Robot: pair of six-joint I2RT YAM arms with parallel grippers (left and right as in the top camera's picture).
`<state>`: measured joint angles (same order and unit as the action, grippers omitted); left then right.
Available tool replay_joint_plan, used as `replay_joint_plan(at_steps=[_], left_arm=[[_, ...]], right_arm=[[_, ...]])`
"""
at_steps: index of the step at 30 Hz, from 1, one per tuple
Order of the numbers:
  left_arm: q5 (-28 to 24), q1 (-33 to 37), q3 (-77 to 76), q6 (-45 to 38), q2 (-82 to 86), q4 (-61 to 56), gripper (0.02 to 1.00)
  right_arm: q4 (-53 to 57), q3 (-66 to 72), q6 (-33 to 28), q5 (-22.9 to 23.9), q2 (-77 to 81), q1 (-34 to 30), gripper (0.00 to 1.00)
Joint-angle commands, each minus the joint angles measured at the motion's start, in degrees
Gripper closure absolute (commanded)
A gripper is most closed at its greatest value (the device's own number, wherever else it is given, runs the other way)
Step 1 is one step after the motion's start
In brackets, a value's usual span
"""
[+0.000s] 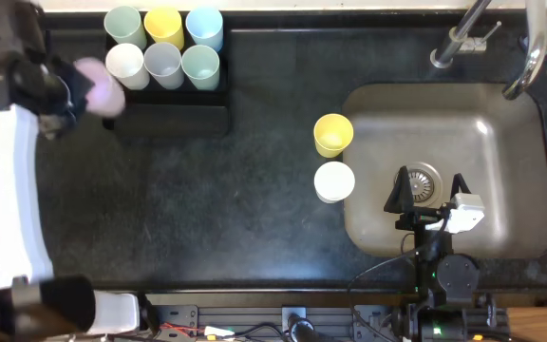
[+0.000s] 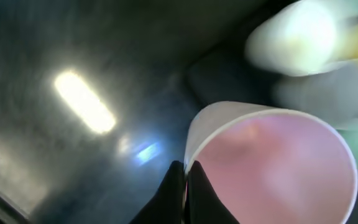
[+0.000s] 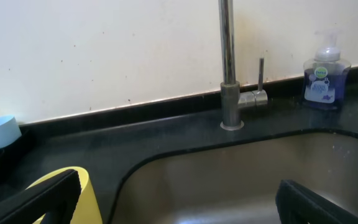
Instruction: Store Cups
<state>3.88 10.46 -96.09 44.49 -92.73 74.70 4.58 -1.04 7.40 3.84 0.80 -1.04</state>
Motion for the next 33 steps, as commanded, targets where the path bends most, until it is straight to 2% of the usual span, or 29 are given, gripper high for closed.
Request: replay_joint_plan(at_steps=[1, 13, 26, 33], left_arm=[[-1.3, 2.4, 3.3, 0.6, -0.2, -1.7, 0.982], [-1.8, 3.5, 3.3, 1.3, -8.3, -9.4, 0.982], [-1.1, 1.3, 3.3, 2.4, -11.6, -14.4, 0.982], [2.1, -1.2, 3.3, 2.3, -12.9, -15.0, 0.982]], right_arm=[[-0.3, 0.8, -0.3, 0.0, -0.5, 0.0, 0.003], [-0.3, 0.8, -0.3, 0.0, -0.5, 0.0, 0.003], [-0.3, 0.8, -0.3, 0.0, -0.5, 0.0, 0.005], [-0.3, 0.8, -0.3, 0.0, -0.5, 0.0, 0.007]])
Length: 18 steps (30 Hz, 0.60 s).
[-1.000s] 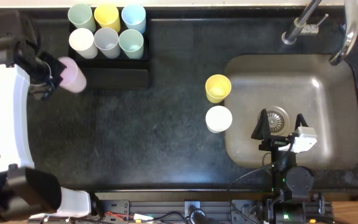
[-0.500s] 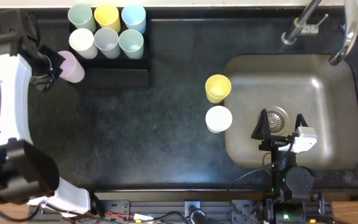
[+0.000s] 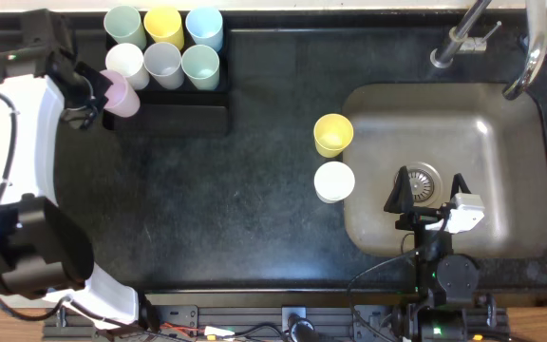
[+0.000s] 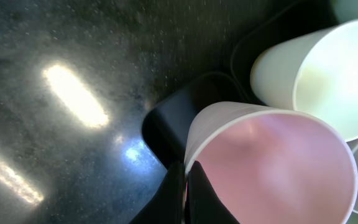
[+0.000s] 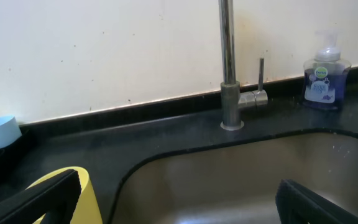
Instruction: Store Cups
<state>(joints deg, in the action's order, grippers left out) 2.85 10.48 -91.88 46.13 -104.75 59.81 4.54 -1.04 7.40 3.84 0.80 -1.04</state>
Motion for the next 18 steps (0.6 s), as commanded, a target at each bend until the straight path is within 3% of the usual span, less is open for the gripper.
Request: replay_joint_plan(at_steps=[1, 18], left_arm=[[3.4, -1.2, -0.9, 0.7, -1.1, 0.0, 0.982], [5.7, -1.1, -0.7, 0.9, -3.2, 0.0, 0.982]], right_arm=[[-0.3, 0.8, -0.3, 0.0, -0.5, 0.0, 0.003], [-0.3, 0.8, -0.3, 0.0, -0.5, 0.0, 0.003]])
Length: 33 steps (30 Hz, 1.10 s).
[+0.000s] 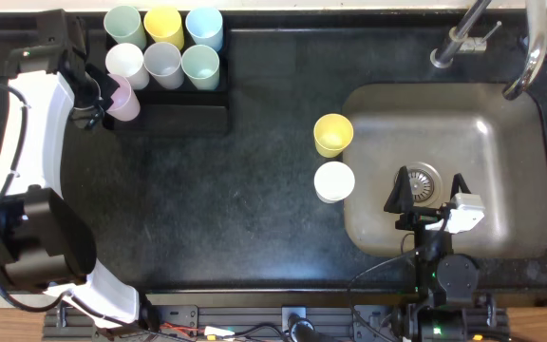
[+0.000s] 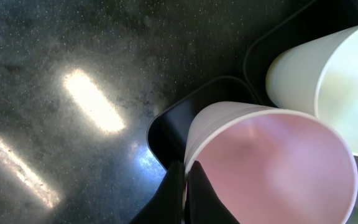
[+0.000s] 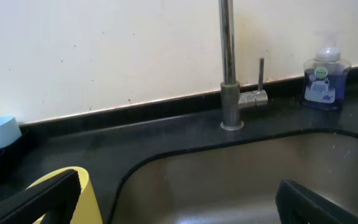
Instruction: Store Cups
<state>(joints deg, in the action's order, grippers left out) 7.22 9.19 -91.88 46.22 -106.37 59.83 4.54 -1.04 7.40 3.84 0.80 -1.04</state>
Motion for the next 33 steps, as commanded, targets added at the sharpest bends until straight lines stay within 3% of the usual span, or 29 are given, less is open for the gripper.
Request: replay_joint_plan(at_steps=[1, 18, 19, 20, 21, 22, 23, 33], left_arm=[[1.2, 0.2, -0.7, 0.8, -1.9, 0.0, 0.982], [1.2, 0.2, 0.2, 0.8, -5.0, -2.1, 0.969], [1.2, 0.2, 0.4, 0.8, -5.0, -2.1, 0.869], [1.2, 0.2, 0.5, 0.8, -5.0, -1.9, 0.658], [1.2, 0.2, 0.5, 0.8, -5.0, -1.7, 0.362], [1.2, 0.2, 0.5, 0.8, -5.0, -1.5, 0.13], [1.2, 0.2, 0.5, 0.8, -4.6, -1.2, 0.018], [1.2, 0.1, 0.4, 0.6, 7.0, 2.1, 0.018]], right_arm=[[-0.3, 0.8, -0.3, 0.0, -0.5, 0.0, 0.005], [-0.3, 0.8, -0.3, 0.0, -0.5, 0.0, 0.003], [-0.3, 0.8, -0.3, 0.0, -0.5, 0.0, 0.003], [-0.3, 0.8, -0.3, 0.0, -0.5, 0.0, 0.003], [-0.3, 0.8, -0.3, 0.0, -0.5, 0.0, 0.003], [-0.3, 0.8, -0.3, 0.0, -0.5, 0.0, 0.003], [-0.3, 0.8, -0.3, 0.0, -0.5, 0.0, 0.003], [-0.3, 0.8, -0.3, 0.0, -0.5, 0.0, 0.003]])
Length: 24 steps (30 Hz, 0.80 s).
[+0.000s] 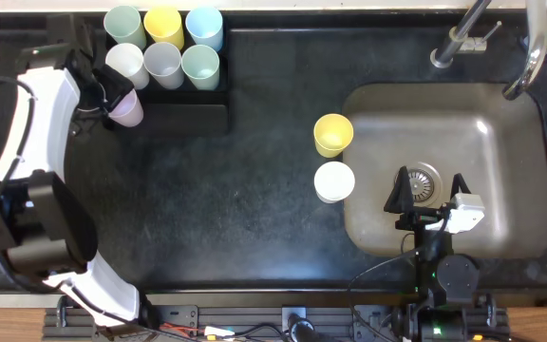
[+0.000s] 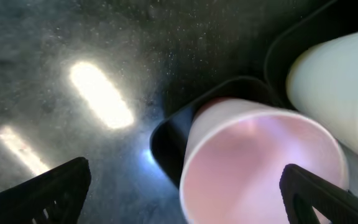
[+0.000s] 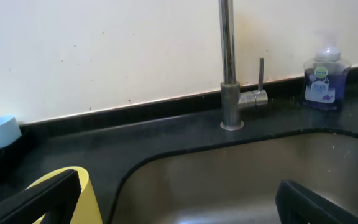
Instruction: Store Cups
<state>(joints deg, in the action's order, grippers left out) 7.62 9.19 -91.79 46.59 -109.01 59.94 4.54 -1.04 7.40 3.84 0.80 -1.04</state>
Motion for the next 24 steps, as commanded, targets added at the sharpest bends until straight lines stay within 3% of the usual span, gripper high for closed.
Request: replay_joint_plan(at_steps=[1, 3, 7, 11, 12, 15, 19, 24], left_arm=[[0.6, -0.2, 0.3, 0.2, 11.3, 2.7, 0.018], [-1.2, -2.2, 0.2, 0.2, 15.4, 4.4, 0.018], [-2.3, -16.2, -1.1, -3.2, 16.8, 3.7, 0.018], [-0.6, -32.8, -1.3, -0.9, 13.5, -2.4, 0.018], [-0.7, -40.0, -2.1, 1.3, 10.5, -5.7, 0.018], [-0.6, -49.4, -7.5, 1.6, 4.2, -5.5, 0.018], [-0.5, -54.5, -17.0, 1.5, -3.8, -1.2, 0.018], [-1.2, -55.5, -23.6, 1.9, -10.1, 4.7, 0.018]], right_arm=[[-0.3, 0.8, -0.3, 0.0, -0.5, 0.0, 0.005], [-0.3, 0.8, -0.3, 0.0, -0.5, 0.0, 0.003], [-0.3, 0.8, -0.3, 0.0, -0.5, 0.0, 0.003], [-0.3, 0.8, -0.3, 0.0, -0.5, 0.0, 0.005], [-0.3, 0.8, -0.3, 0.0, -0.5, 0.0, 0.003], [-0.3, 0.8, -0.3, 0.0, -0.5, 0.0, 0.003], [-0.3, 0.8, -0.3, 0.0, -0.5, 0.0, 0.005], [-0.3, 0.8, -0.3, 0.0, -0.5, 0.0, 0.003]])
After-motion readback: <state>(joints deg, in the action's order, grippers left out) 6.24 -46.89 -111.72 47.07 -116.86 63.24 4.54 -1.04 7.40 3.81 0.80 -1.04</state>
